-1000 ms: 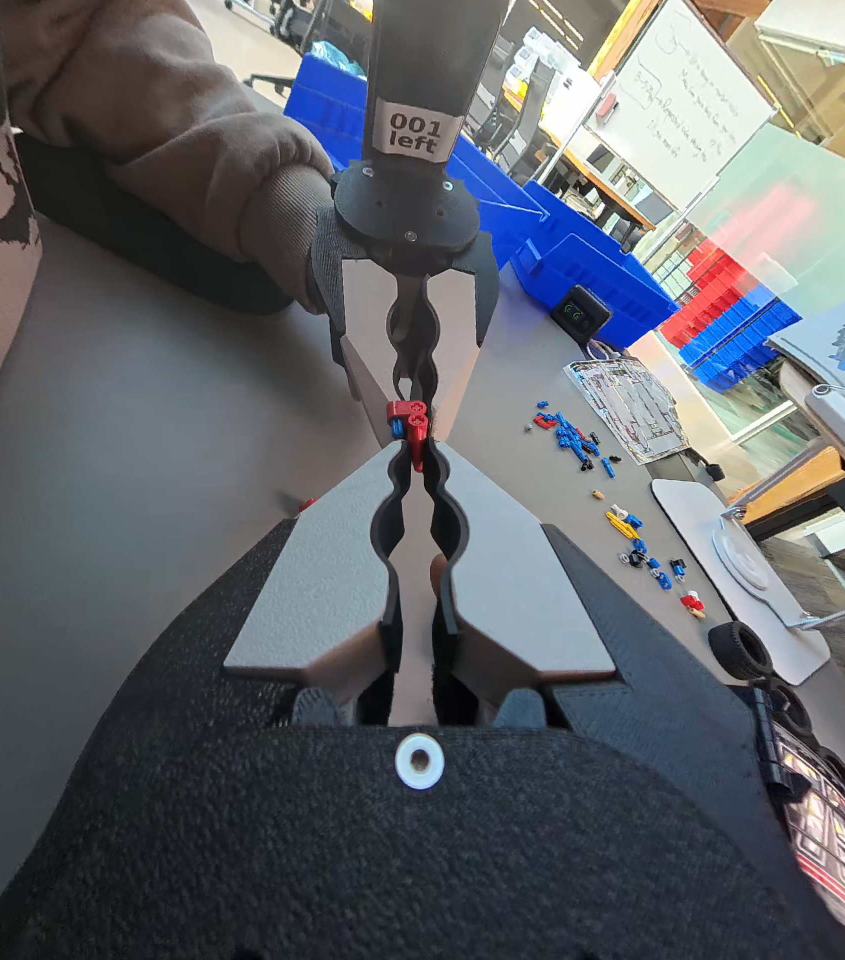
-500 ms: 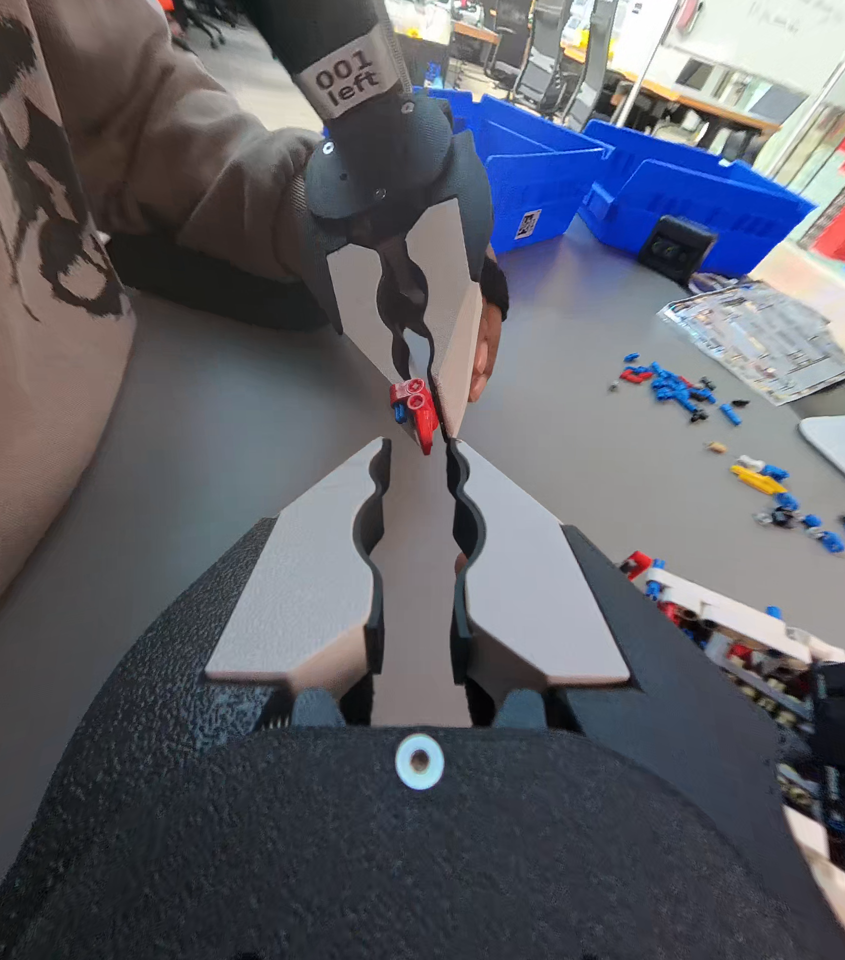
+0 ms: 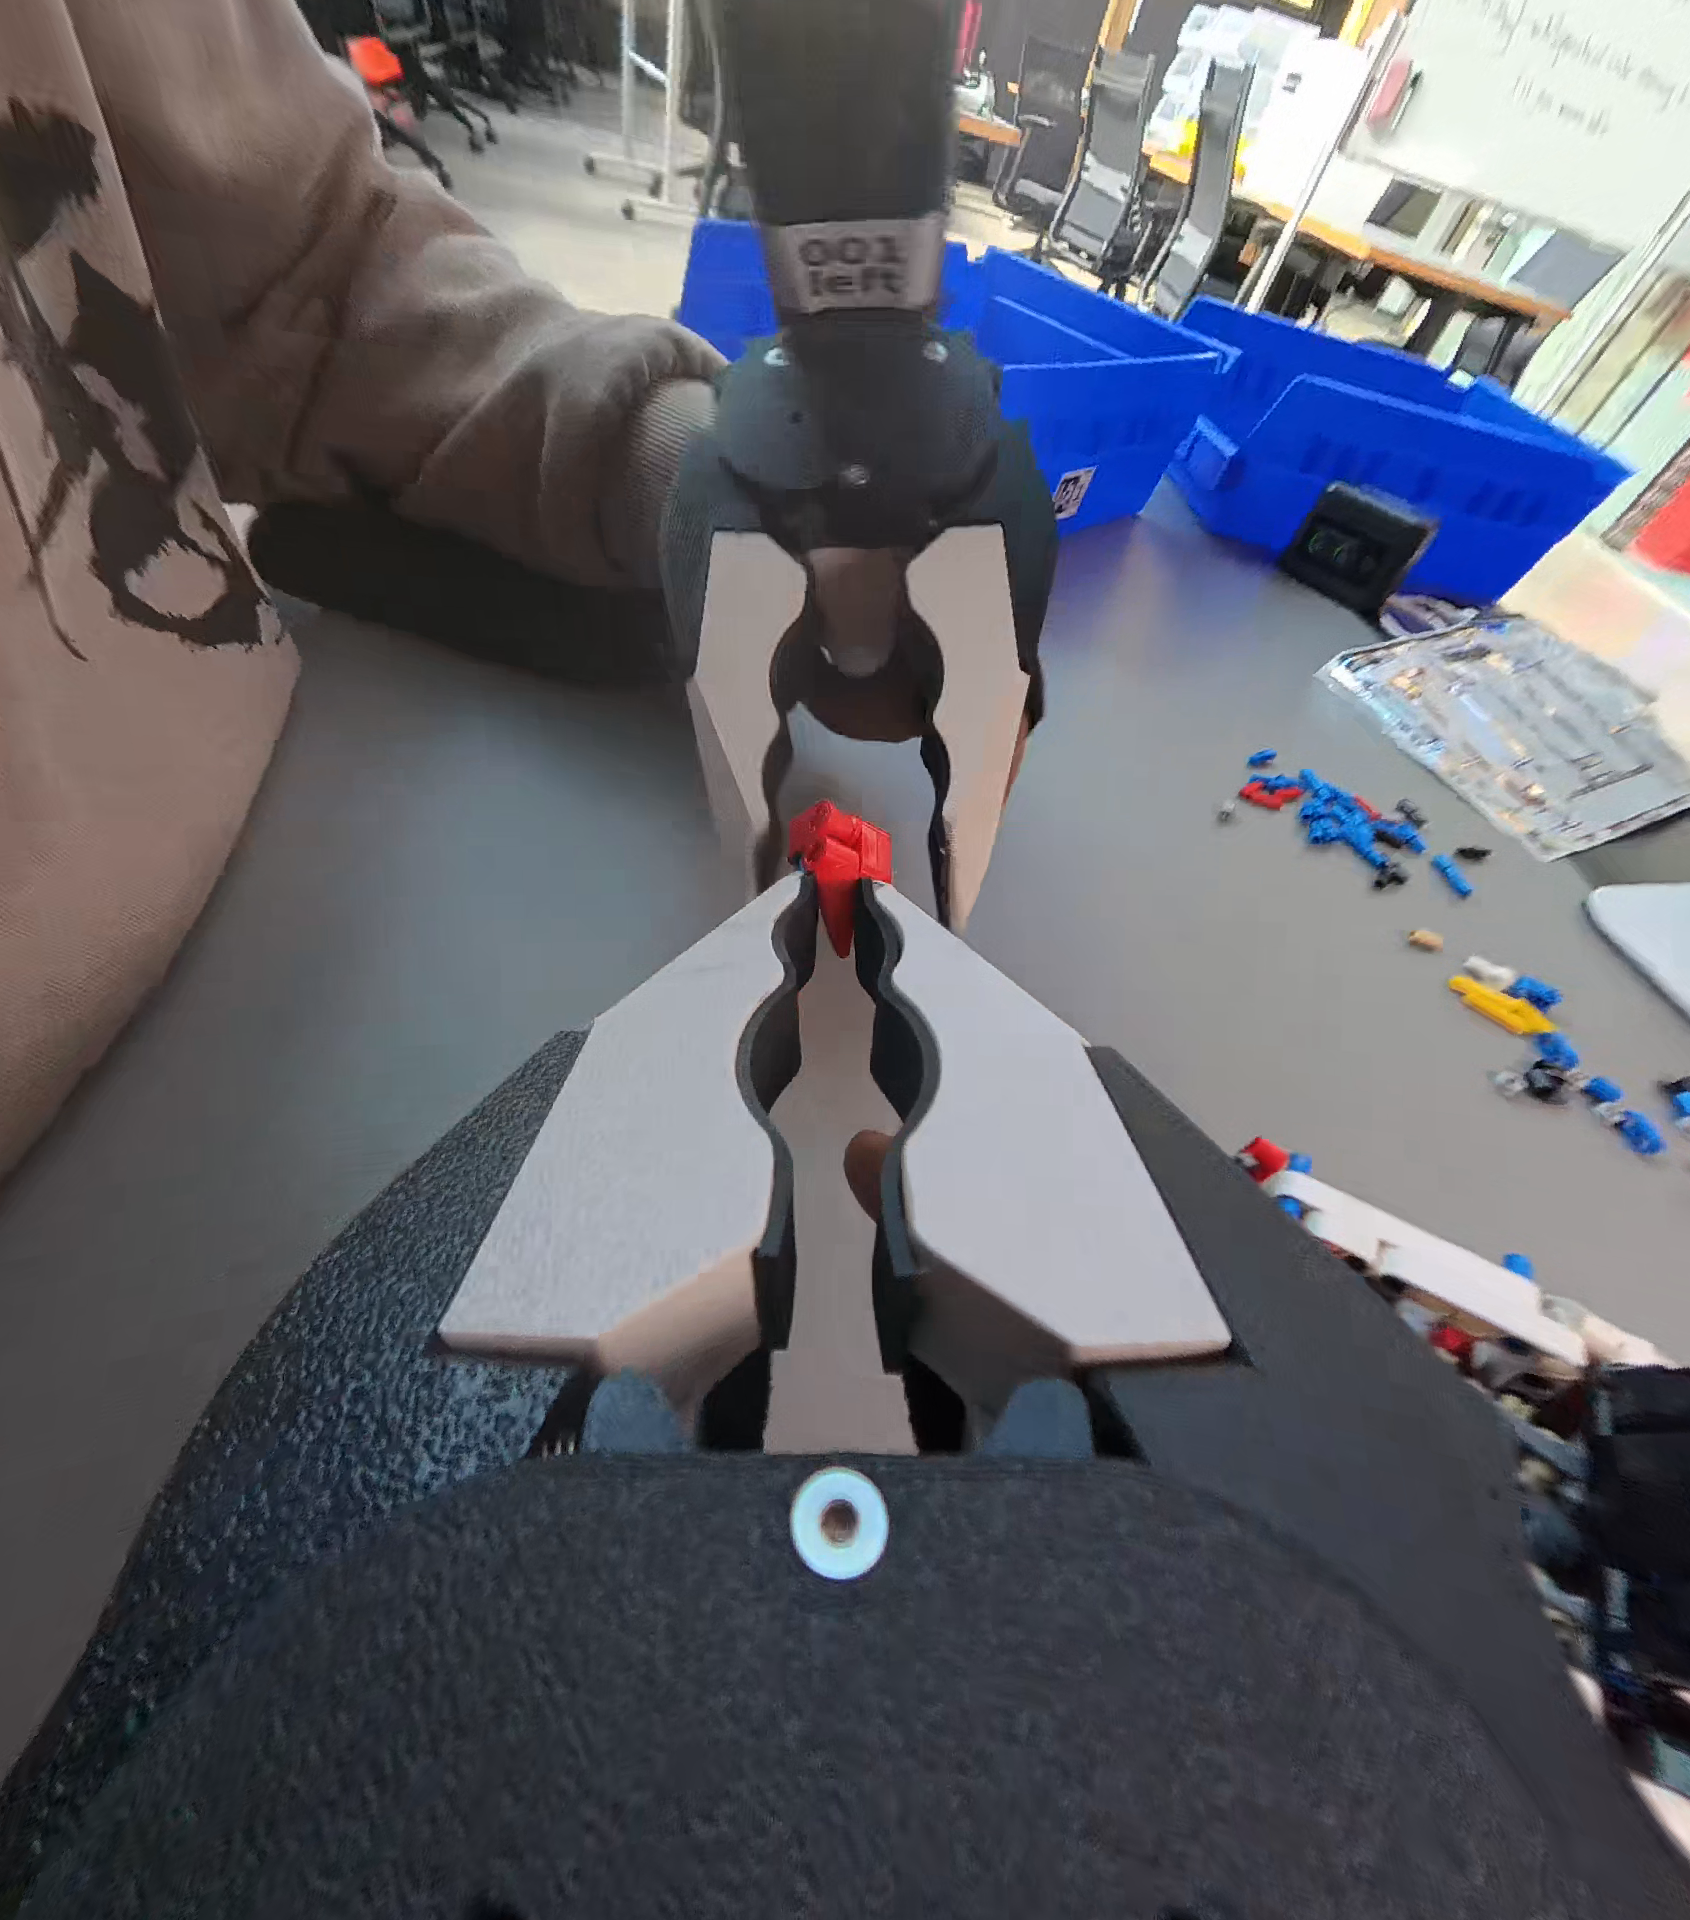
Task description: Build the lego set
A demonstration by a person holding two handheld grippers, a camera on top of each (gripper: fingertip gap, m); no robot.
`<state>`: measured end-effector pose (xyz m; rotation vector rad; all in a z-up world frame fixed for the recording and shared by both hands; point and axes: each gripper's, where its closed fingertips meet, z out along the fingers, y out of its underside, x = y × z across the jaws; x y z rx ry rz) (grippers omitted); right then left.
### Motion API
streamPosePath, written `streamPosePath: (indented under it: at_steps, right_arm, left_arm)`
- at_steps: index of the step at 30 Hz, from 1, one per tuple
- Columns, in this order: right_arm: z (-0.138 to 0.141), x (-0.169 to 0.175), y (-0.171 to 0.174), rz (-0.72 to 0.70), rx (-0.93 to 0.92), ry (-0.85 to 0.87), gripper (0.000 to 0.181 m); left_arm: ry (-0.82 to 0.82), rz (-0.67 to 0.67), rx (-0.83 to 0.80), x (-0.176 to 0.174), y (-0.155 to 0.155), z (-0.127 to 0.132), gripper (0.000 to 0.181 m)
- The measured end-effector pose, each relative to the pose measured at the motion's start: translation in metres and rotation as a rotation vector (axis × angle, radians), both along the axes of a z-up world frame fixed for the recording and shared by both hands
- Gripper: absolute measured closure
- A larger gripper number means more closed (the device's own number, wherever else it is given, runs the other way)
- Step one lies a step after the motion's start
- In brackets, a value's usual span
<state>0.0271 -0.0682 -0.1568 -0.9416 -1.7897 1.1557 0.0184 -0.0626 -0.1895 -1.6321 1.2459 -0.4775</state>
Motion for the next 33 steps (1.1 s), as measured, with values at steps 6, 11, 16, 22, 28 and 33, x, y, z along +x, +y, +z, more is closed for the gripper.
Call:
streamPosePath:
  at_steps: [6,11,16,22,28,33]
  right_arm:
    - [0.004,-0.002,-0.001,-0.042,0.352,0.126,0.177]
    - [0.001,-0.004,-0.002,-0.059,0.412,0.124,0.177]
    - [-0.003,-0.004,-0.006,-0.038,0.294,0.084,0.177]
    - [0.003,0.001,-0.011,0.008,0.202,0.063,0.178]
    - [0.0,0.004,-0.013,0.032,0.124,0.012,0.179]
    - [0.0,0.011,-0.02,0.086,0.047,-0.031,0.179]
  left_arm:
    - [-0.362,-0.067,-0.28,0.007,-0.009,0.028,0.144]
    - [-0.342,-0.046,-0.196,0.012,-0.007,0.034,0.165]
    - [-0.169,-0.05,-0.046,0.011,-0.009,0.027,0.166]
    - [-0.12,-0.064,0.057,0.013,-0.012,0.032,0.166]
    - [-0.132,-0.073,0.043,0.015,-0.012,0.028,0.166]
    - [-0.173,-0.12,0.006,0.022,-0.019,0.028,0.167]
